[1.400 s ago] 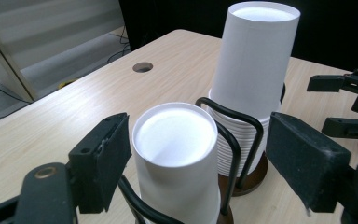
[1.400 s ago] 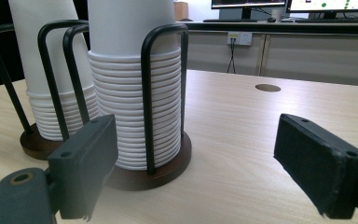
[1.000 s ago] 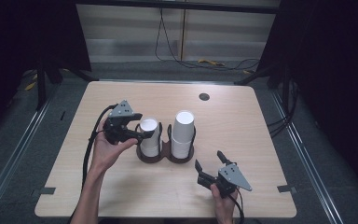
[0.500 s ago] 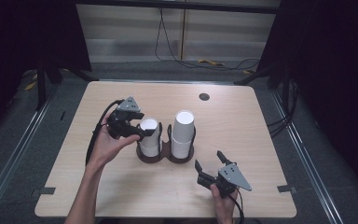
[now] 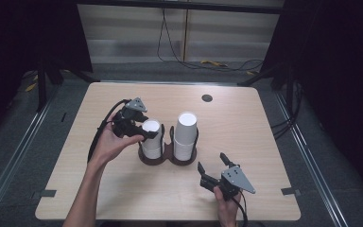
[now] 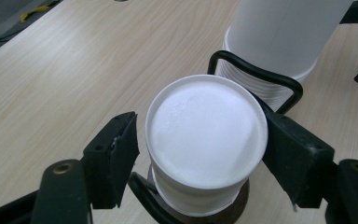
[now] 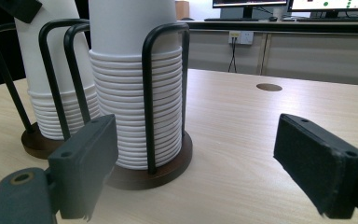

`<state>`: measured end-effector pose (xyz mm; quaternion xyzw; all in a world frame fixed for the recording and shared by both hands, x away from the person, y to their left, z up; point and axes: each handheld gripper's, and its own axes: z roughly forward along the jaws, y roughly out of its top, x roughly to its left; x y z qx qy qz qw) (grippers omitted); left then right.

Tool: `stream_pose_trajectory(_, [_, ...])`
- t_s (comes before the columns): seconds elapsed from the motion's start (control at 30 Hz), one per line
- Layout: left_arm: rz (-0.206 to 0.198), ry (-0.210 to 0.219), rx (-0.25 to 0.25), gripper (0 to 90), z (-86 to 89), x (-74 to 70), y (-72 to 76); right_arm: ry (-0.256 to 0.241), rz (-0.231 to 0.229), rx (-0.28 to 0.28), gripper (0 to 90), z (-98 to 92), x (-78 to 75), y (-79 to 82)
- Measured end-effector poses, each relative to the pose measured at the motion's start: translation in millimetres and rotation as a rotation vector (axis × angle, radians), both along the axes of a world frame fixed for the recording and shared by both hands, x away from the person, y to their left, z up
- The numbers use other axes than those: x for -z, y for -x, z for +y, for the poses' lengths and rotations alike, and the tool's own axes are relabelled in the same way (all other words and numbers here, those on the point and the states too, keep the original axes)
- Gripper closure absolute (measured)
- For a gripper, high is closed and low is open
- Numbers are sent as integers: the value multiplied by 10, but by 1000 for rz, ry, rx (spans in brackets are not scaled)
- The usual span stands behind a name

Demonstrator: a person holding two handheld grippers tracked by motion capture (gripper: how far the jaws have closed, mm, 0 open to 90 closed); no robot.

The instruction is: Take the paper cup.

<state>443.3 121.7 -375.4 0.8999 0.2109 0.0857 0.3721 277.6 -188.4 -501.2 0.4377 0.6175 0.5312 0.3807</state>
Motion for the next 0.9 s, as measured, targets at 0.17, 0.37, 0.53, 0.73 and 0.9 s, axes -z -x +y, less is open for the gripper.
stream_pose_trajectory(0.17, [13,-35,14,288,-45,28,-21,-1,3,-1,134,2,0,3])
stream_pose_trajectory(0.37, [23,-41,30,312,-75,52,-36,1,2,-1,135,-3,-1,-1])
stream_pose_trajectory(0.53, [37,-42,28,300,-88,73,-51,4,6,-3,135,-4,-3,0])
stream_pose_trajectory(0.73, [46,-58,21,283,-99,79,-56,4,6,1,135,-1,-2,-2])
stream_pose_trajectory(0.9, [41,-85,31,274,-123,82,-63,6,8,3,135,-1,-3,-2])
